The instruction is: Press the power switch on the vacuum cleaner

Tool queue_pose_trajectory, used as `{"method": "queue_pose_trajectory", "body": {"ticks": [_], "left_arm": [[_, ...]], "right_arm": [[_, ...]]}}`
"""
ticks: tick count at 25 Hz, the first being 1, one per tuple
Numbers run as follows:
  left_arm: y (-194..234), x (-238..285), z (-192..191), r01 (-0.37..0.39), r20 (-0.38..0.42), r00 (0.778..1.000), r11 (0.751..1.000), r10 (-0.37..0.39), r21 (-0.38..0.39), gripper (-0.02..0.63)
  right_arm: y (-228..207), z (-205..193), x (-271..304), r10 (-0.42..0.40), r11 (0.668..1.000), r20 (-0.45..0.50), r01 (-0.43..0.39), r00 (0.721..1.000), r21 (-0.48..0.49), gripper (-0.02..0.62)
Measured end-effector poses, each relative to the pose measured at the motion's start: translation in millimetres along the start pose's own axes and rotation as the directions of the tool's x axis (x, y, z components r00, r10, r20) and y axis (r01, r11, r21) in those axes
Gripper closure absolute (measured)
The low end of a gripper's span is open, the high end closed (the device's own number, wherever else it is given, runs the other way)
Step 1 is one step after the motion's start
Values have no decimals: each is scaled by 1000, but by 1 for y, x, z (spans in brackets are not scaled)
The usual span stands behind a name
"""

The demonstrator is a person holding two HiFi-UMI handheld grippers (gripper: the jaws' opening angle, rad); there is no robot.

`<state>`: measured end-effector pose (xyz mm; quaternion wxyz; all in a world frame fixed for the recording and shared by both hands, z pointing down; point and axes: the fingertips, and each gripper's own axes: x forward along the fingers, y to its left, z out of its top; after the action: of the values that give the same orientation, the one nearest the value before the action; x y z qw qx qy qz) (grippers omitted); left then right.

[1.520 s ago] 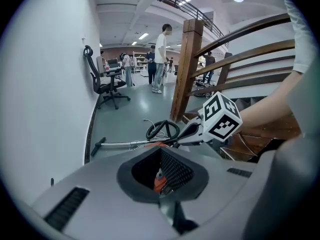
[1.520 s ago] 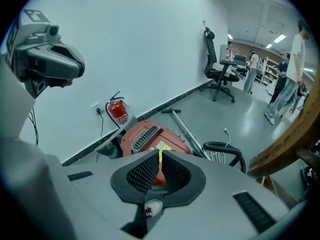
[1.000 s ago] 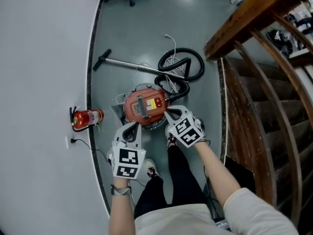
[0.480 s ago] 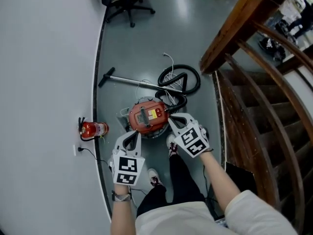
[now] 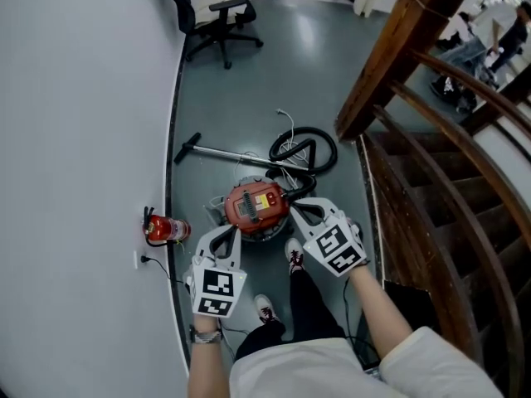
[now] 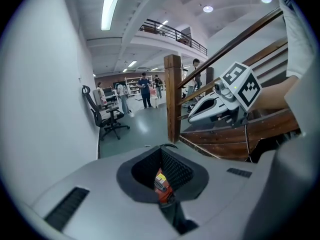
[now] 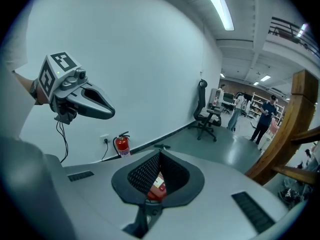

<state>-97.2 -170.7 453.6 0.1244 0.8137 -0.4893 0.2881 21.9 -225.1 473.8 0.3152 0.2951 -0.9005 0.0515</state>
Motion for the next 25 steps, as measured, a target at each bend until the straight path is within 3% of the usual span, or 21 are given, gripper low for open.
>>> {"method": "queue_pose_trajectory", "body": {"ticks": [14,25], "left_arm": [[-7,-70,47,-8,132,991,993,-8,118,606],[-19,-138,74,-47,222,975,981,4,186,607]], "right_arm": [[33,76,-89,-55,998,105,57,993,-8,568],[69,113,-165,-112,989,184,128,977,-76,568]]}}
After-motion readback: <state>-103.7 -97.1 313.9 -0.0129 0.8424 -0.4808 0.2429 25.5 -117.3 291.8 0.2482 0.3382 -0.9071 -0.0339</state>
